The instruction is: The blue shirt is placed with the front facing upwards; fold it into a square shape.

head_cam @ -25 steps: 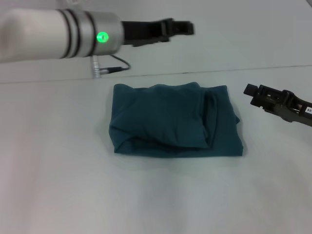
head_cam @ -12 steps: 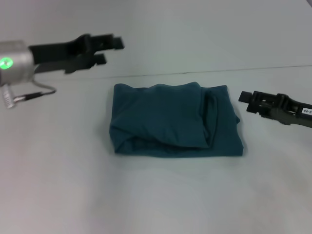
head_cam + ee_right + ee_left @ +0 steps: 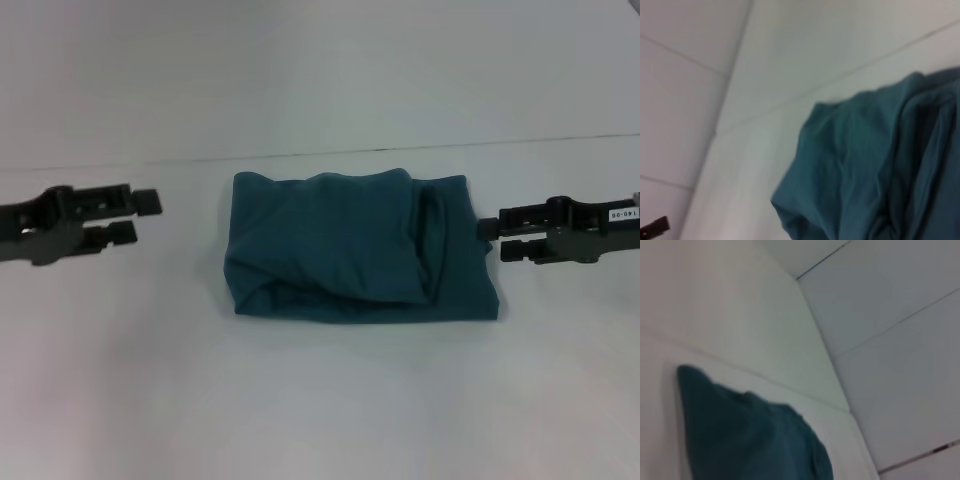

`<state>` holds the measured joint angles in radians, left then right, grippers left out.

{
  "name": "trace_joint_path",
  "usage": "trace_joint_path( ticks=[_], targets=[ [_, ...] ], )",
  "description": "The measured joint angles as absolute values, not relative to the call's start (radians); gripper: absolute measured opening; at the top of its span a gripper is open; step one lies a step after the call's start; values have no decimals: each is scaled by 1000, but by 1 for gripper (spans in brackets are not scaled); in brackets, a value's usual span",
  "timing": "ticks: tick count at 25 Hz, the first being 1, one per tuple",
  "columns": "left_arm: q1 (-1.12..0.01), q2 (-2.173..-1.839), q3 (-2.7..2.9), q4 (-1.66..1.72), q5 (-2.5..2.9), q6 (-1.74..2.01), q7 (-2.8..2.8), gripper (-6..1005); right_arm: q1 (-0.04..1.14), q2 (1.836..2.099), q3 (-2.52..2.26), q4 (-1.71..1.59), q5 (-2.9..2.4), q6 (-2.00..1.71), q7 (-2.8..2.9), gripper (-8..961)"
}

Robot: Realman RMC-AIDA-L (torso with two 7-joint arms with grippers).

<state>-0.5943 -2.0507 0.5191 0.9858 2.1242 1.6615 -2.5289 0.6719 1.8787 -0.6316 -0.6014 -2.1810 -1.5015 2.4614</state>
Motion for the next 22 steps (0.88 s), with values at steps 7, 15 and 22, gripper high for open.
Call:
trace_joint_path(
  ticks=[7, 15, 22],
  targets=[
    [-549, -2055, 460, 1000, 2129, 1739, -2509, 735, 792, 1896, -642, -670, -2393, -1524, 2656, 697],
    [-534, -2059, 455, 996, 2129, 1758, -2496, 735, 887, 1937, -748, -643, -2499, -1420, 2748, 697],
    [-527, -2060, 453, 982, 2129, 1738, -2486, 735, 929, 1970, -780, -592, -2505, -1341, 2749, 697]
  ],
)
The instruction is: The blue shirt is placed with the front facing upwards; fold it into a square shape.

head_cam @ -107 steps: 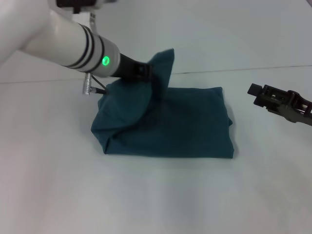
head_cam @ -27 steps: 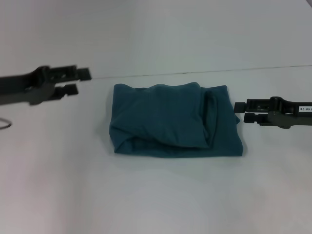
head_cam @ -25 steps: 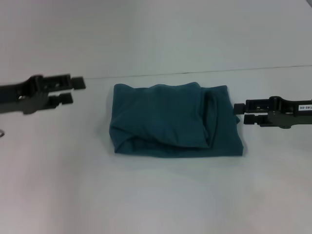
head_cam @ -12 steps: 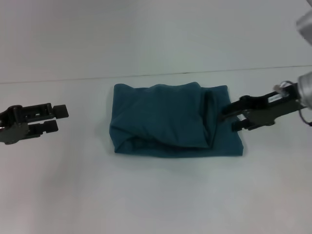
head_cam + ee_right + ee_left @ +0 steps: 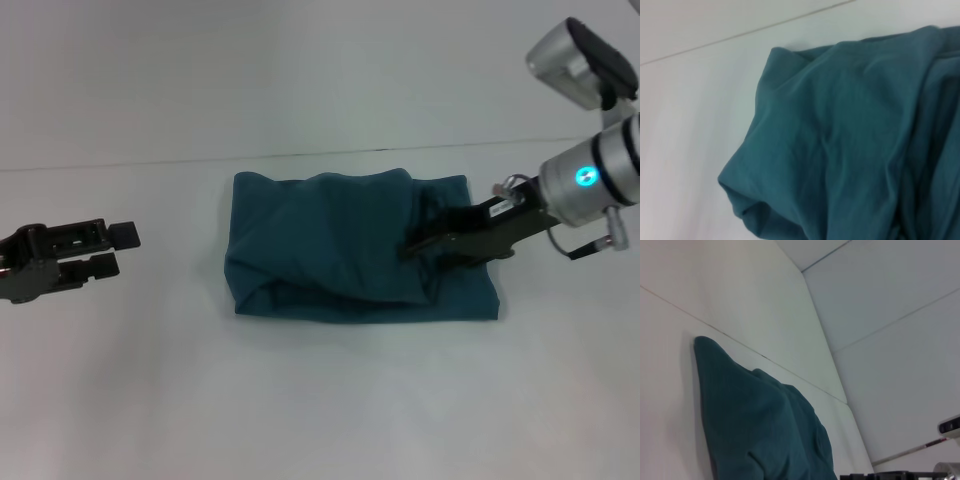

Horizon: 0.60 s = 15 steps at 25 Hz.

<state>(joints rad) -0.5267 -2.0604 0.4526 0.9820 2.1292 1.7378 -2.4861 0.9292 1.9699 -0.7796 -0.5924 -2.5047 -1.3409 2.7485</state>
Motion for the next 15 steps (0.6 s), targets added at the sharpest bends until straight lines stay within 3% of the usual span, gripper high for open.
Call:
trace_joint_path(
  ticks=[15],
  targets=[
    [-535, -2062, 451, 930, 2119, 1693, -2473, 736, 964, 2006, -838, -502, -2502, -1195, 2756, 680]
  ],
)
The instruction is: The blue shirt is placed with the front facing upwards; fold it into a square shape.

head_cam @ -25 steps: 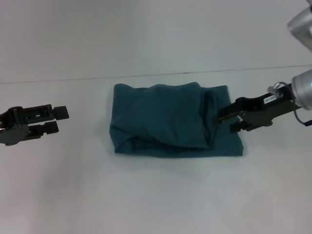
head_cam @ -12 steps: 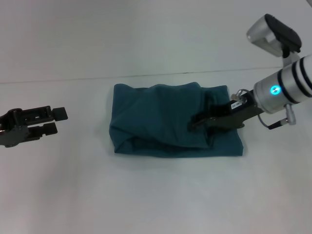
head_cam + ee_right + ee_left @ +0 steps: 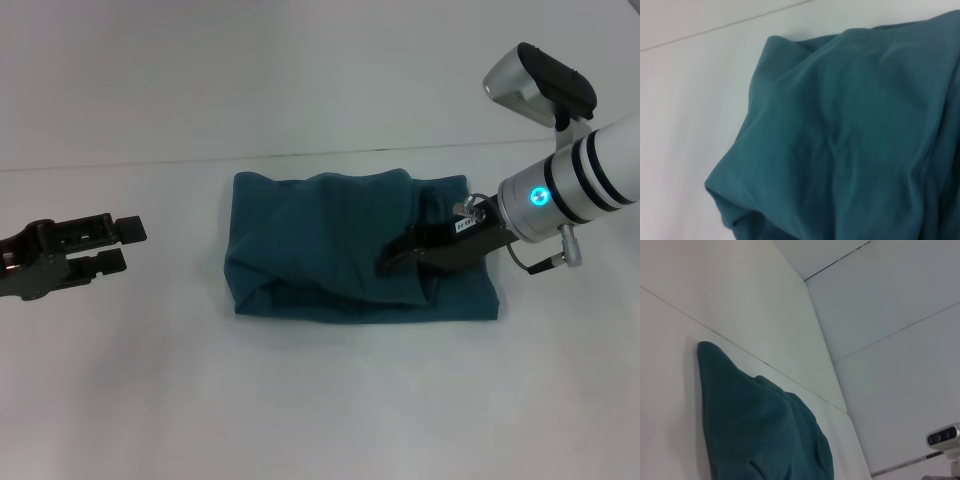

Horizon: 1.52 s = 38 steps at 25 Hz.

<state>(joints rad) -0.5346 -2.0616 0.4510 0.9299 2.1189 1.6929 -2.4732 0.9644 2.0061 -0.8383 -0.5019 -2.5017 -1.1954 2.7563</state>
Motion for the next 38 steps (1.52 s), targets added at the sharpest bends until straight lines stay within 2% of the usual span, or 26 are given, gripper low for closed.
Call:
trace_joint_path(
  ticks=[10, 15, 18, 22, 26, 28, 32, 34, 38],
  targets=[
    [-538, -2062, 453, 929, 2118, 1692, -2471, 735, 958, 2006, -839, -507, -2500, -1188, 2759, 508],
    [-538, -2062, 453, 929, 2118, 1690, -2471, 735, 956, 2004, -832, -514, -2499, -1192, 2760, 257],
    [-538, -2062, 453, 929, 2118, 1690, -2471, 736, 957, 2002, -830, -516, -2499, -1193, 2762, 54],
    [-538, -2062, 452, 930, 2118, 1690, -2471, 736, 958, 1994, -829, -523, -2477, -1215, 2760, 60],
    [-537, -2062, 450, 930, 2118, 1690, -2471, 736, 938, 1964, -822, -631, -2397, -1344, 2759, 67],
    [-536, -2062, 448, 930, 2118, 1690, -2471, 736, 925, 1941, -796, -707, -2355, -1432, 2762, 70],
    [-536, -2062, 439, 930, 2118, 1690, -2472, 735, 914, 1878, -756, -738, -2336, -1538, 2761, 77],
    [-535, -2062, 438, 930, 2118, 1691, -2472, 735, 901, 1859, -762, -722, -2363, -1534, 2761, 80],
    [-535, -2062, 438, 929, 2118, 1681, -2473, 735, 881, 1859, -768, -674, -2443, -1474, 2757, 86]
  ],
)
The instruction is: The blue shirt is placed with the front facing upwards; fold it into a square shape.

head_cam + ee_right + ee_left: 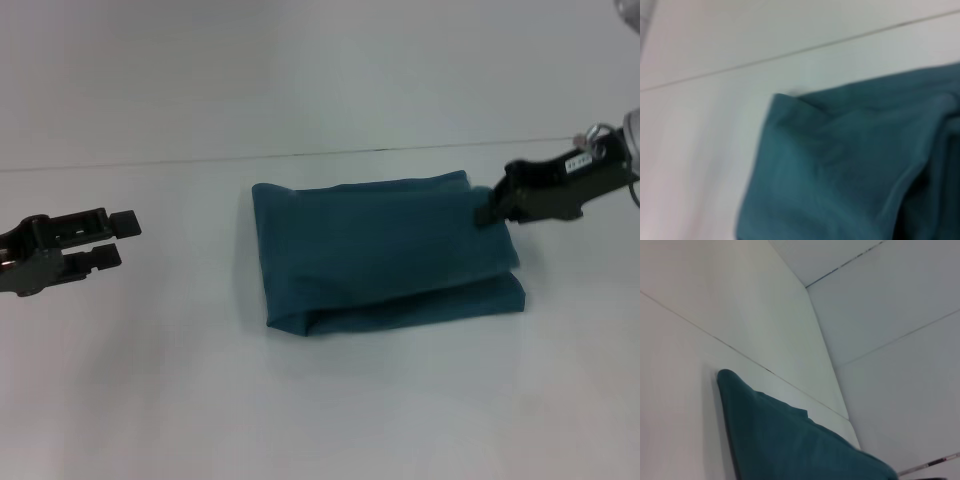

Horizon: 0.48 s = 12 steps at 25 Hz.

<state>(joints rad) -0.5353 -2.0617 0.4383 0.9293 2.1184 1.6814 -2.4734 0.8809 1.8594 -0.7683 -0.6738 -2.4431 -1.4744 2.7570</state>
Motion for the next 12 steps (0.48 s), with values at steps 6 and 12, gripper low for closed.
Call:
trace_joint_path(
  ticks=[6, 12],
  targets=[
    [-540, -2062, 438, 927, 2118, 1668, -2479, 736, 882, 1872, -811, -597, -2488, -1404, 2747, 96],
    [-547, -2061, 438, 903, 2118, 1662, -2480, 736, 881, 1877, -816, -591, -2522, -1367, 2761, 106]
  ],
)
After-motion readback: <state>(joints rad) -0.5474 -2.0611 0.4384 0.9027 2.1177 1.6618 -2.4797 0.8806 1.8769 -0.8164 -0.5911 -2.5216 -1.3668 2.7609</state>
